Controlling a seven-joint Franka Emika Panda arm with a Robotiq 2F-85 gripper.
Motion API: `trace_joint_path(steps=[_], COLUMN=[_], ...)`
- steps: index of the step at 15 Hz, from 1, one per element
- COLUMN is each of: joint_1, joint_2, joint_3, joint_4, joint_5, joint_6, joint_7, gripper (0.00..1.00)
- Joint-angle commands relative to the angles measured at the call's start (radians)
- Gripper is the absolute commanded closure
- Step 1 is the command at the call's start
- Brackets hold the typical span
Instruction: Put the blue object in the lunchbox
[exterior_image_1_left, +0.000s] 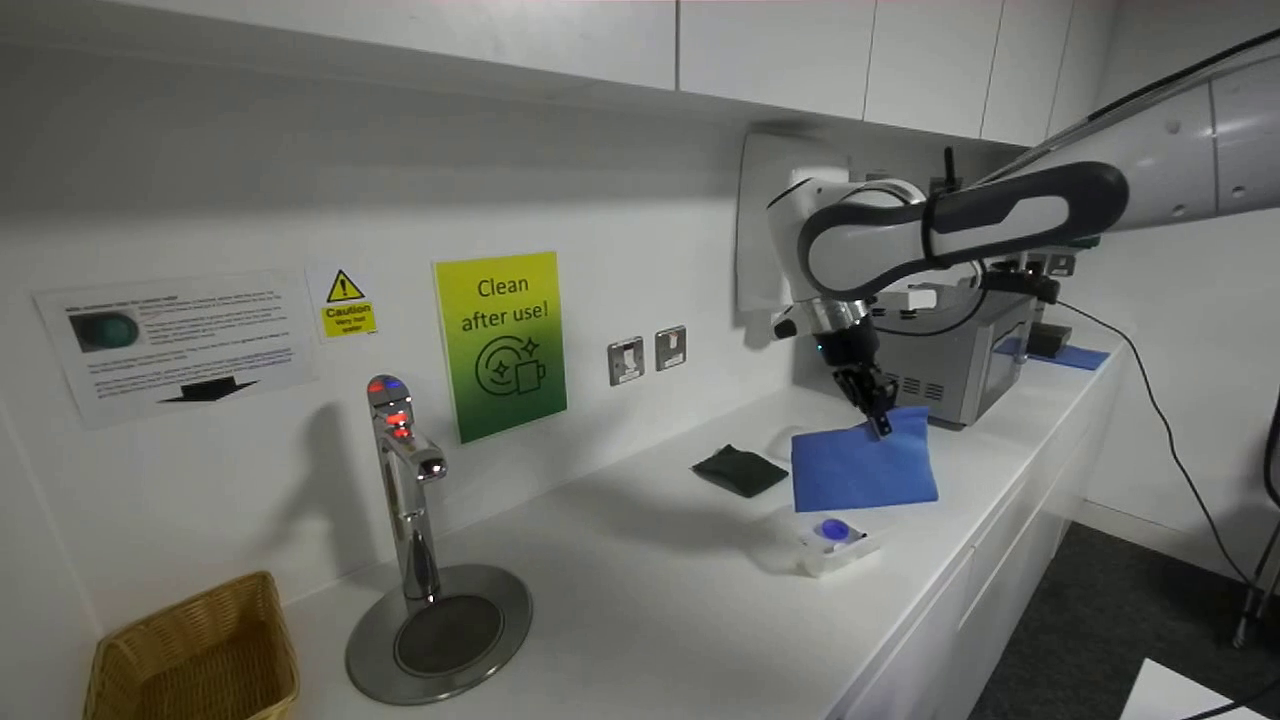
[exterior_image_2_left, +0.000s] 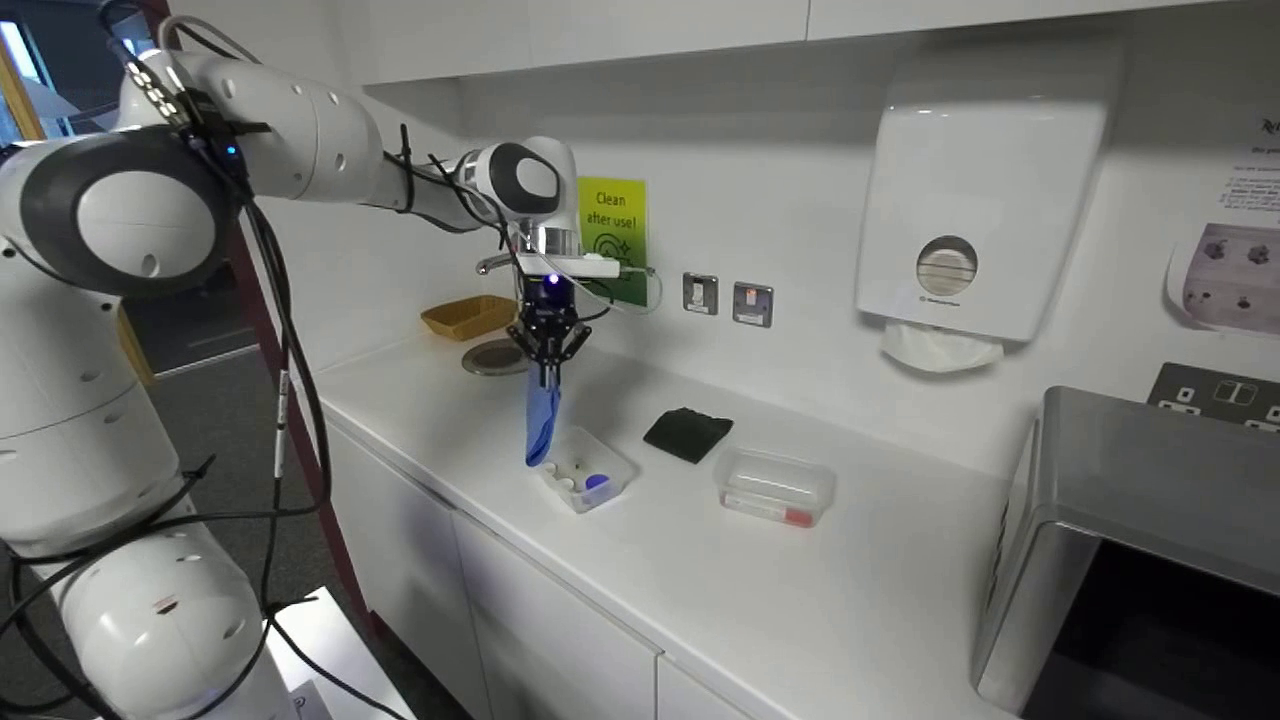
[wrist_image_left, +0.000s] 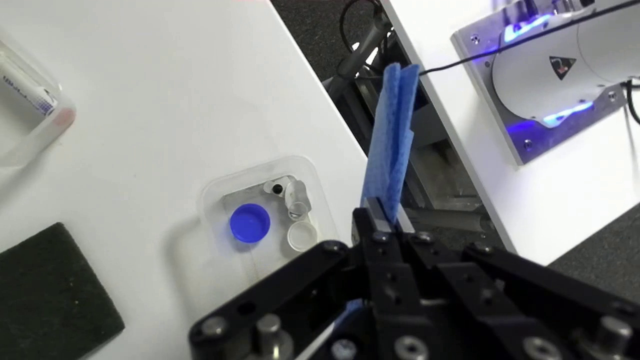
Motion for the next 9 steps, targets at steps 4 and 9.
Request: trace_joint_path(steps=[4, 9], joint_1=[0.007, 0.016], joint_2=[0.264, 0.373], joint_3=[0.058, 0.079], joint_4=[0.245, 0.350], joint_5=[-0.168, -0.249], joint_6=[-0.060, -0.057], joint_7=[-0.135, -0.184], gripper=[0.99, 0.99])
